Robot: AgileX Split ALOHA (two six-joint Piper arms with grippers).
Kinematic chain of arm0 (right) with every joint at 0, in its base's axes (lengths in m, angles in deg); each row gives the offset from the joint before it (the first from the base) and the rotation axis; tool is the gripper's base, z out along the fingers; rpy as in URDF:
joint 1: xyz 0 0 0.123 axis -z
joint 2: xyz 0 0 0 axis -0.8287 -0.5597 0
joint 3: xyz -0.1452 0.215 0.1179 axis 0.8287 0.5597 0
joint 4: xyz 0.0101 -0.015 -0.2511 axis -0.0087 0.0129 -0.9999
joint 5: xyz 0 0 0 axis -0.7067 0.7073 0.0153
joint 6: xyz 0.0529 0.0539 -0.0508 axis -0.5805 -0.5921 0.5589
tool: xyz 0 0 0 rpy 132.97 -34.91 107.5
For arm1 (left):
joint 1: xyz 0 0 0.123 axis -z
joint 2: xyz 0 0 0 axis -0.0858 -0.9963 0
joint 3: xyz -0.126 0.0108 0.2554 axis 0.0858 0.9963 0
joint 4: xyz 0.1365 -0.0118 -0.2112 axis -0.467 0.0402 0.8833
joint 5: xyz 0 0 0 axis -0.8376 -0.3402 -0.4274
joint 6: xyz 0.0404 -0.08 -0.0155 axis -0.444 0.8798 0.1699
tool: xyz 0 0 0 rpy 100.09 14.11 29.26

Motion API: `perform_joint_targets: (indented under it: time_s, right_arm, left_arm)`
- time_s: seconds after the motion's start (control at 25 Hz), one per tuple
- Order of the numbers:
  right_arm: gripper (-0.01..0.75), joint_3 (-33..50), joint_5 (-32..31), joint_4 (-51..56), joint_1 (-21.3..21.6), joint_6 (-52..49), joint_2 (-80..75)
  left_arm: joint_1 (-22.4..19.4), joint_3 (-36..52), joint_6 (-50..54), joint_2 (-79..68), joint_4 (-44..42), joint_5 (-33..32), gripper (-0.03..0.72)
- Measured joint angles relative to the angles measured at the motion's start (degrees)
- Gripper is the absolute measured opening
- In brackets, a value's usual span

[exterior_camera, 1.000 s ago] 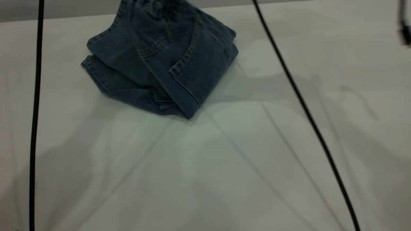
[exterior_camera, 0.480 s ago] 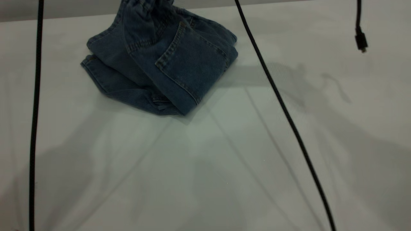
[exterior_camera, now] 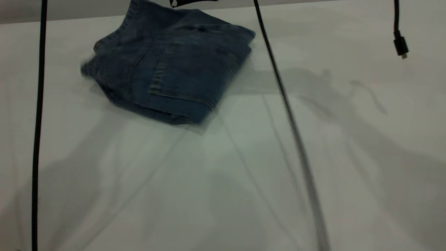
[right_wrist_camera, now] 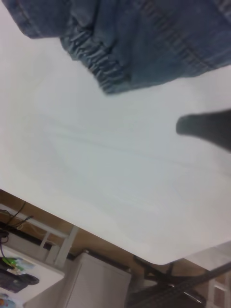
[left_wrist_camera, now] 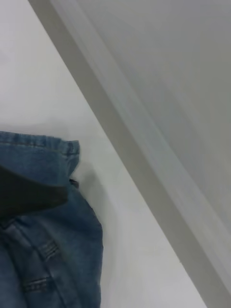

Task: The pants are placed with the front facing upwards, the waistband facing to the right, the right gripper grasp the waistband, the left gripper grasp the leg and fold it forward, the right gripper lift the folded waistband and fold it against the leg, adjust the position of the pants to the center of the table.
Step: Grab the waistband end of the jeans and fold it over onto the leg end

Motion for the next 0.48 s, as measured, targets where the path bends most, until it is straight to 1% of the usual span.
perform_joint_targets:
  time_s: [0.08,0.28,0.48]
  right_arm:
    - [0.581,0.0,0.05,-0.25,0.36,-0.14,0.0]
    - [0.582,-0.36,-0.89,-3.84,2.87,-1.06,0.79]
    - [0.583,-0.36,-2.93,-10.07,8.41,-5.94,2.58]
  left_arm:
    - [0.0,0.0,0.0,0.0,0.0,0.0,0.51]
    - [0.0,0.0,-0.05,0.0,-0.05,0.0,0.51]
    - [0.0,1.82,-0.06,0.0,4.02,0.11,0.51]
